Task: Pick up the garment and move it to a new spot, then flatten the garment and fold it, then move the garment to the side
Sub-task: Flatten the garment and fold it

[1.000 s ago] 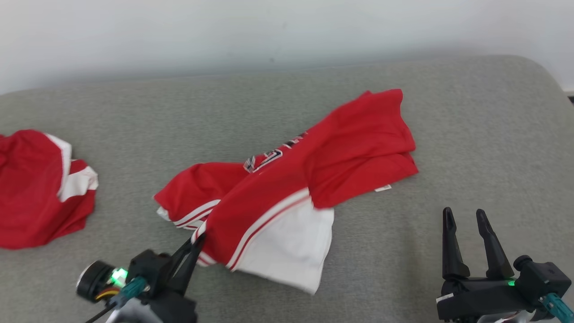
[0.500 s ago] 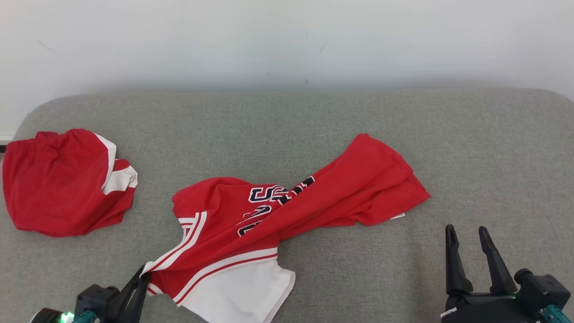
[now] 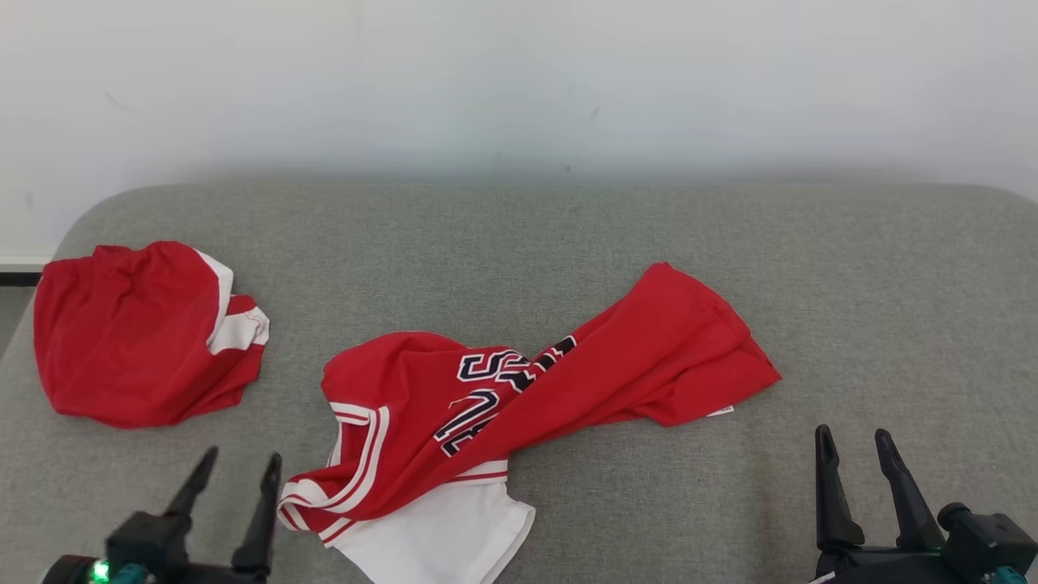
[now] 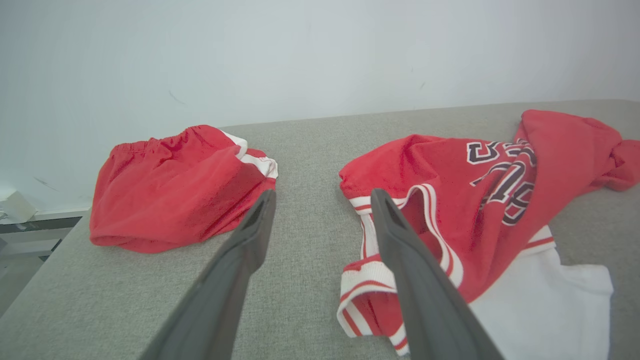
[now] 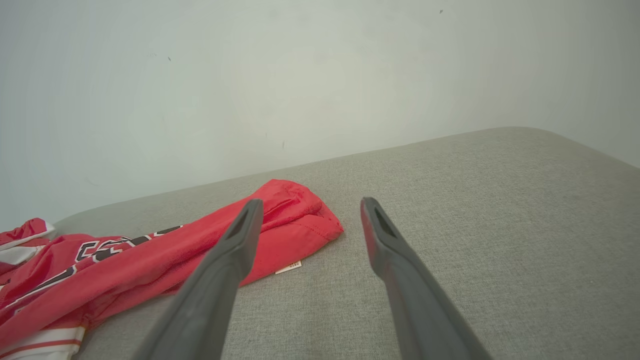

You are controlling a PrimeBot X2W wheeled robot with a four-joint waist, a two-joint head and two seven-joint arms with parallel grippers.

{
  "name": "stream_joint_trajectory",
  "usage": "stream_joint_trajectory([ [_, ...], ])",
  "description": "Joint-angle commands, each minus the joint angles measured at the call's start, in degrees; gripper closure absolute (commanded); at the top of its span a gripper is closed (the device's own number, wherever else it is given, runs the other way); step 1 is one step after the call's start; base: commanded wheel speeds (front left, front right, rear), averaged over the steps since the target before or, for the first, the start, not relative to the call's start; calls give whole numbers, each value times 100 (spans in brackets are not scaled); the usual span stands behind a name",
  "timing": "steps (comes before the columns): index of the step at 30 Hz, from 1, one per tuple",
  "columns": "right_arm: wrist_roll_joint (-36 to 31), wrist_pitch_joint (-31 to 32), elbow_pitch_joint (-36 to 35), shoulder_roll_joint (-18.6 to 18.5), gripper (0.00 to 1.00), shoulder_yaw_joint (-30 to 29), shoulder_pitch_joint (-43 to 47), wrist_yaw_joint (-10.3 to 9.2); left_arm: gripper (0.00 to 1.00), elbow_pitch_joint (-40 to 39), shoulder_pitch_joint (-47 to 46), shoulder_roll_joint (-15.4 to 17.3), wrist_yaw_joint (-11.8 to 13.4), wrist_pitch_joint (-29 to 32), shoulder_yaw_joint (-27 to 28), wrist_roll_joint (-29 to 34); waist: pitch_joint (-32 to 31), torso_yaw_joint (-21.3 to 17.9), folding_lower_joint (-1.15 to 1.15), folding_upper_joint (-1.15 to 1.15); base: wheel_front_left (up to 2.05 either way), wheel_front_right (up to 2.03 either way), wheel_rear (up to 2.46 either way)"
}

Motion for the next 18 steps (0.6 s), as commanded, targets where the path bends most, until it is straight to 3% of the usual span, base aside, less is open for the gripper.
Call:
stream_joint_trajectory([
  [1, -17, -3, -8, -36, 0, -29, 45, -13, 0, -65, 62, -38, 36, -70, 132, -88, -12, 44, 1, 0, 0, 0, 0],
  [11, -39, -3, -38, -47, 0, -42, 33, -13, 0, -841, 428, -424, 413, -156, 1172, 225, -116, 100, 1, 0, 0, 0, 0],
  [18, -39, -3, -88, -81, 0, -70, 114, -13, 0, -1146, 873, -759, 364, -154, 1813, 631, -203, 14, 1, 0, 0, 0, 0],
])
